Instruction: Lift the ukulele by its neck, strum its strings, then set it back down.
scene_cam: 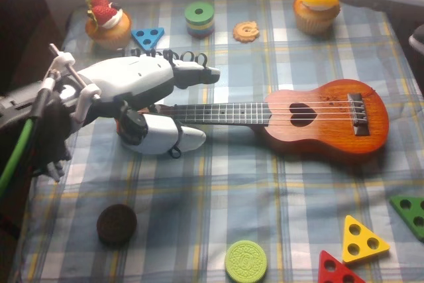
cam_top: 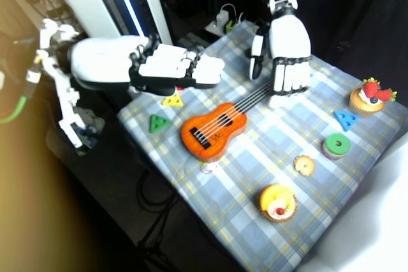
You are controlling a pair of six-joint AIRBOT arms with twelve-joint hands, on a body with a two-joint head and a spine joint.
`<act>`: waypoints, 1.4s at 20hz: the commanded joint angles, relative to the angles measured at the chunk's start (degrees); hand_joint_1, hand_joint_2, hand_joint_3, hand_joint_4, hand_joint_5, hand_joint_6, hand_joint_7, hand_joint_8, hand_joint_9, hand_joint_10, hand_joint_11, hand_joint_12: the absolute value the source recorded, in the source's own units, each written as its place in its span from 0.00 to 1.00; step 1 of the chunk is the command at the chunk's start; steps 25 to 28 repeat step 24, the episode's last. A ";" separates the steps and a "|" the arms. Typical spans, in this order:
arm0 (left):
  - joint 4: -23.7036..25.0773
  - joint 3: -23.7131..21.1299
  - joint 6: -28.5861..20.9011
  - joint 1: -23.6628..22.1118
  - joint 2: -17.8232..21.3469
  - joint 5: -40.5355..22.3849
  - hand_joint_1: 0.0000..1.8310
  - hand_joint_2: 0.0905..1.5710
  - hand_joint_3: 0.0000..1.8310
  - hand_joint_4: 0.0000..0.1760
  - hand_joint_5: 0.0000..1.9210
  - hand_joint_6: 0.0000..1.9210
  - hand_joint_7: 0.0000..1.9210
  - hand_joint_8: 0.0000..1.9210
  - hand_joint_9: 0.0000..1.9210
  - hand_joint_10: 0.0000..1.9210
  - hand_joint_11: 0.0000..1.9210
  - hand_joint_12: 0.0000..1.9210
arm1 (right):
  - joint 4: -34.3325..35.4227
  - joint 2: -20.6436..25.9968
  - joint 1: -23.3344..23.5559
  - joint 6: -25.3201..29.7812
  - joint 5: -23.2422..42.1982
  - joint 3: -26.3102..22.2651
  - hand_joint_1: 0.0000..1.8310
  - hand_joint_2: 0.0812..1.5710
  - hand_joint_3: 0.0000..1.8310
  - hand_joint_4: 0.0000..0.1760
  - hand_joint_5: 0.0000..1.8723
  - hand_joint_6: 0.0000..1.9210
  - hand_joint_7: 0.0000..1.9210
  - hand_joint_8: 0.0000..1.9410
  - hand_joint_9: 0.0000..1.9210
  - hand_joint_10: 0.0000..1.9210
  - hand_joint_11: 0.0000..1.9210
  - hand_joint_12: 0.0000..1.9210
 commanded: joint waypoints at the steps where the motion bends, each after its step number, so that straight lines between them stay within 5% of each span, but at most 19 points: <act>1: 1.02 -0.44 -0.90 -0.31 0.96 -8.19 0.32 0.72 0.00 0.28 0.01 0.00 0.01 0.00 0.00 0.08 0.00 0.48 | 1.65 0.67 0.73 -0.98 8.22 -0.24 0.63 0.90 0.00 0.07 0.11 0.00 0.06 0.00 0.06 0.00 0.00 0.30; 2: 3.39 -1.46 -5.25 -0.02 2.65 -10.64 0.34 0.69 0.00 0.25 0.02 0.00 0.00 0.00 0.00 0.02 0.00 0.28 | 2.24 1.18 0.45 -1.74 9.17 -0.69 0.62 0.90 0.00 0.09 0.09 0.00 0.05 0.00 0.06 0.00 0.00 0.29; 3: 5.55 -2.25 -9.21 0.40 4.20 -13.09 0.33 0.69 0.00 0.32 0.01 0.00 0.00 0.00 0.00 0.00 0.00 0.05 | 2.70 1.48 0.00 -2.01 10.09 -0.91 0.56 0.89 0.00 0.14 0.06 0.00 0.03 0.00 0.05 0.00 0.00 0.29; 4: 6.40 -3.19 -11.46 0.91 5.62 -15.91 0.30 0.70 0.01 0.21 0.00 0.00 0.00 0.00 0.00 0.00 0.00 0.01 | 3.21 1.73 -0.46 -2.18 11.02 -1.08 0.47 0.89 0.00 0.15 0.03 0.00 0.01 0.00 0.04 0.00 0.00 0.29; 6: 8.34 -4.40 -16.20 1.59 7.78 -21.10 0.29 0.72 0.01 0.05 0.00 0.00 0.00 0.00 0.00 0.00 0.00 0.00 | 4.24 2.09 -1.27 -2.32 12.48 -1.26 0.37 0.88 0.00 0.09 0.00 0.00 0.00 0.00 0.03 0.00 0.00 0.28; 7: 9.60 -4.61 -19.92 1.98 8.75 -23.69 0.28 0.73 0.01 0.29 0.00 0.00 0.00 0.00 0.00 0.00 0.00 0.00 | 4.87 2.21 -1.64 -2.61 13.12 -1.36 0.32 0.87 0.00 0.13 0.00 0.00 0.00 0.00 0.03 0.00 0.00 0.28; 10: 11.66 -4.33 -30.48 3.82 10.80 -31.46 0.22 0.71 0.00 0.26 0.00 0.00 0.00 0.00 0.00 0.00 0.00 0.00 | 6.72 2.35 -2.42 -3.59 14.48 -1.58 0.29 0.83 0.00 0.20 0.00 0.00 0.00 0.00 0.00 0.00 0.00 0.18; 12: 12.41 -3.35 -37.58 5.19 11.37 -35.93 0.38 0.72 0.00 0.18 0.00 0.00 0.00 0.00 0.00 0.00 0.00 0.00 | 7.68 2.26 -2.60 -4.07 14.98 -1.59 0.30 0.82 0.00 0.26 0.00 0.00 0.00 0.00 0.00 0.00 0.00 0.09; 14: 13.26 -1.79 -45.93 6.72 11.65 -40.95 0.47 0.71 0.00 0.43 0.00 0.00 0.00 0.00 0.00 0.00 0.00 0.00 | 9.05 2.04 -3.34 -4.89 16.45 -1.59 0.30 0.80 0.00 0.26 0.00 0.00 0.00 0.00 0.00 0.00 0.00 0.04; 15: 13.42 -1.18 -49.30 7.35 11.65 -42.95 0.43 0.74 0.01 0.43 0.00 0.00 0.00 0.00 0.00 0.00 0.00 0.00 | 9.63 1.99 -3.84 -5.11 17.33 -1.60 0.31 0.80 0.00 0.33 0.00 0.00 0.00 0.00 0.00 0.00 0.00 0.05; 16: 13.41 -0.38 -53.43 8.58 11.65 -46.47 0.39 0.75 0.01 0.67 0.00 0.00 0.00 0.00 0.00 0.00 0.00 0.00 | 10.71 1.90 -4.98 -5.31 19.06 -1.61 0.31 0.79 0.00 0.36 0.00 0.00 0.00 0.00 0.00 0.00 0.00 0.05; 17: 13.34 -0.09 -55.42 9.41 11.69 -48.73 0.37 0.76 0.01 0.73 0.00 0.00 0.00 0.00 0.00 0.00 0.00 0.00 | 11.51 1.86 -5.88 -5.44 20.35 -1.61 0.31 0.79 0.00 0.34 0.00 0.00 0.00 0.00 0.00 0.00 0.00 0.04; 19: 13.39 0.09 -58.94 11.04 12.15 -53.50 0.30 0.79 0.01 0.48 0.00 0.00 0.00 0.00 0.00 0.00 0.01 0.01 | 13.52 1.75 -8.16 -5.57 24.36 -1.66 0.30 0.77 0.00 0.23 0.00 0.00 0.00 0.00 0.00 0.00 0.00 0.00; 20: 13.37 0.02 -59.47 11.47 12.36 -55.26 0.29 0.79 0.00 0.54 0.00 0.00 0.00 0.00 0.00 0.00 0.01 0.01 | 14.09 1.72 -8.91 -5.59 25.67 -1.70 0.28 0.77 0.00 0.19 0.00 0.00 0.00 0.00 0.00 0.00 0.00 0.00; 21: 13.16 -0.19 -59.89 11.98 12.68 -57.56 0.24 0.79 0.00 0.79 0.00 0.00 0.00 0.00 0.00 0.00 0.01 0.01 | 14.72 1.79 -9.96 -5.66 27.36 -1.77 0.29 0.74 0.00 0.27 0.00 0.00 0.00 0.00 0.00 0.00 0.00 0.00; 22: 12.99 -0.39 -59.99 12.27 12.86 -59.14 0.25 0.78 0.00 0.93 0.00 0.00 0.00 0.00 0.00 0.00 0.01 0.02 | 15.03 1.91 -10.49 -5.74 28.20 -1.86 0.28 0.75 0.00 0.21 0.00 0.00 0.00 0.00 0.00 0.00 0.00 0.00; 23: 12.74 -0.83 -59.99 12.77 13.19 -61.54 0.21 0.77 0.00 0.94 0.00 0.00 0.00 0.00 0.00 0.00 0.00 0.00 | 15.51 2.14 -10.98 -5.88 29.58 -2.05 0.27 0.74 0.00 0.23 0.00 0.00 0.00 0.00 0.00 0.00 0.00 0.00; 24: 12.48 -1.24 -59.99 13.23 13.55 -63.57 0.24 0.76 0.00 0.56 0.00 0.00 0.00 0.00 0.00 0.00 0.00 0.00 | 15.79 2.15 -11.22 -6.05 30.82 -2.14 0.27 0.74 0.00 0.29 0.00 0.00 0.00 0.00 0.00 0.00 0.00 0.00; 28: 12.48 -1.24 -59.99 13.23 13.55 -63.57 0.24 0.76 0.00 0.56 0.00 0.00 0.00 0.00 0.00 0.00 0.00 0.00 | 15.79 2.15 -11.22 -6.05 30.82 -2.14 0.27 0.74 0.00 0.29 0.00 0.00 0.00 0.00 0.00 0.00 0.00 0.00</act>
